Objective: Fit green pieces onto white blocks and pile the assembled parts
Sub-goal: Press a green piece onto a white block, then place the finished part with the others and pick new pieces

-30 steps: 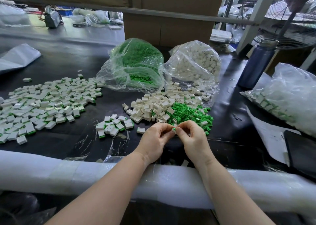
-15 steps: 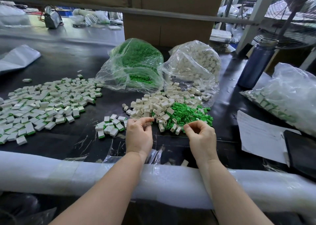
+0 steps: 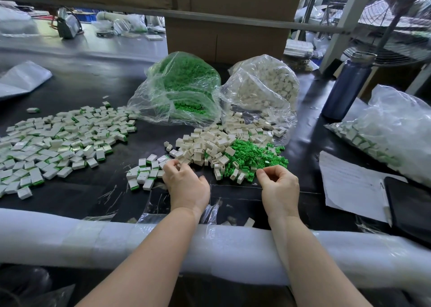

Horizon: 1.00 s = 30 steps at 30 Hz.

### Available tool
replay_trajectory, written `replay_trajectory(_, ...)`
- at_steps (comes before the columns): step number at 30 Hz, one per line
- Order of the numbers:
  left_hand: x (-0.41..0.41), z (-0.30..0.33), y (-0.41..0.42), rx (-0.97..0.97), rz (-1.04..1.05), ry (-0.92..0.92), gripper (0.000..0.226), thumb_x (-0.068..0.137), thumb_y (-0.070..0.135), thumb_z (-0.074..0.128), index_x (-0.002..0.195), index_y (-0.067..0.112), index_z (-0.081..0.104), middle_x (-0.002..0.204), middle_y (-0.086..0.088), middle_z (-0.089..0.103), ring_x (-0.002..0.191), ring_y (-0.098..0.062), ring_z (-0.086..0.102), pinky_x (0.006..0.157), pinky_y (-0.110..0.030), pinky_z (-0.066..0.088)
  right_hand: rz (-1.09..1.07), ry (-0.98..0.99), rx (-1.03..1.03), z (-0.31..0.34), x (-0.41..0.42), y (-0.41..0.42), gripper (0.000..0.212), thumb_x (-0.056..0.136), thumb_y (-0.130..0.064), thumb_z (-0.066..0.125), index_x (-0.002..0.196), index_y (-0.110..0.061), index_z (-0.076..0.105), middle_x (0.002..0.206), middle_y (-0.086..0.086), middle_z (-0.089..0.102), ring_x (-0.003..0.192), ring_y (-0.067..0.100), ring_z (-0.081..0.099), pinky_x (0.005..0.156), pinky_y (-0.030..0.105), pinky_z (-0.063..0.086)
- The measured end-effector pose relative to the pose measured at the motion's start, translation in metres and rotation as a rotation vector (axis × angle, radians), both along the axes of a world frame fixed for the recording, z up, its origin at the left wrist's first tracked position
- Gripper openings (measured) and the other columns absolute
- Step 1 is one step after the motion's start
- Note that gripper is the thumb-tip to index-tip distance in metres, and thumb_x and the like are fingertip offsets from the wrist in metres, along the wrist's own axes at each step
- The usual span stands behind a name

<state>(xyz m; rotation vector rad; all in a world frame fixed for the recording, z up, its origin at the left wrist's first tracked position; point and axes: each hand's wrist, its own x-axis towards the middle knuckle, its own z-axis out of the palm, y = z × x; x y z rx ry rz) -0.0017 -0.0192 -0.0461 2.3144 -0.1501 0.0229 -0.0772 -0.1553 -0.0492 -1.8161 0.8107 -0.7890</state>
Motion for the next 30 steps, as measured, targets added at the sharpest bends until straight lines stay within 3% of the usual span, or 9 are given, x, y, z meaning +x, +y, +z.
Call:
replay_trajectory(3,-0.0007,0.0009,-0.0005,0.01,0.006,0.003,0.029,0.09,0.015,0.054,0.112,-0.003,0.051,0.14,-0.014,0.02,0.129,-0.03,0.021,0.103,-0.025,0.024,-0.028,-0.006,0.012,-0.0009,-0.0004,-0.0022,0.016,0.084,-0.015,0.066,0.069,-0.012,0.062,0.071,0.005,0.06,0.067,0.018,0.052,0.064,0.026,0.036)
replay_trajectory(8,-0.0004,0.0016,-0.0008,0.034,0.03,0.007,0.036,0.09,0.017,0.055,0.118,-0.003,0.048,0.144,-0.016,0.015,0.133,-0.031,0.015,0.108,-0.029,0.02,-0.052,0.045,-0.028,-0.0036,0.001,-0.004,0.012,0.086,-0.01,0.062,0.075,-0.014,0.063,0.089,0.012,0.064,0.076,0.019,0.055,0.07,0.024,0.039)
replay_trajectory(11,-0.0021,0.0014,0.0018,0.069,0.038,-0.082,0.046,0.088,0.019,0.056,0.131,0.006,0.044,0.138,-0.011,0.024,0.13,-0.028,0.019,0.108,-0.036,0.023,-0.01,0.13,-0.083,-0.0041,0.0021,-0.0037,0.012,0.087,-0.007,0.059,0.082,-0.016,0.065,0.1,0.009,0.061,0.088,0.022,0.057,0.075,0.023,0.038)
replay_trajectory(16,-0.0085,0.0009,0.0007,0.014,-0.309,-0.278,0.031,0.089,0.007,0.054,0.119,0.013,0.06,0.112,0.0,0.045,0.113,-0.017,0.041,0.093,-0.011,0.024,0.045,0.276,-0.175,-0.0033,0.0024,0.0012,0.019,0.089,-0.011,0.056,0.1,-0.019,0.069,0.112,0.004,0.054,0.105,0.026,0.053,0.089,0.033,0.044)
replay_trajectory(22,-0.0069,-0.0057,-0.0014,0.063,-0.46,-0.218,0.037,0.092,0.012,0.051,0.127,0.021,0.055,0.128,0.009,0.045,0.119,-0.011,0.039,0.096,-0.012,0.024,0.085,0.374,-0.231,0.0002,0.0017,0.0042,0.031,0.09,-0.014,0.056,0.119,-0.024,0.064,0.123,0.004,0.05,0.115,0.023,0.046,0.097,0.03,0.038)
replay_trajectory(26,-0.0076,-0.0026,-0.0017,0.024,-0.439,-0.204,0.03,0.09,0.009,0.054,0.118,0.016,0.062,0.117,0.004,0.049,0.105,-0.015,0.051,0.093,-0.023,0.04,0.076,0.394,-0.231,0.0009,0.0016,0.0046,0.023,0.088,-0.015,0.059,0.109,-0.021,0.067,0.118,0.004,0.051,0.114,0.023,0.046,0.093,0.029,0.038)
replay_trajectory(30,-0.007,-0.0017,-0.0015,-0.002,-0.386,-0.23,0.032,0.09,0.005,0.052,0.118,0.016,0.062,0.112,0.001,0.049,0.1,-0.017,0.053,0.089,-0.024,0.042,0.052,0.371,-0.211,0.0017,0.0017,0.0045,0.013,0.087,-0.016,0.061,0.098,-0.018,0.068,0.112,0.004,0.052,0.109,0.025,0.05,0.087,0.03,0.041)
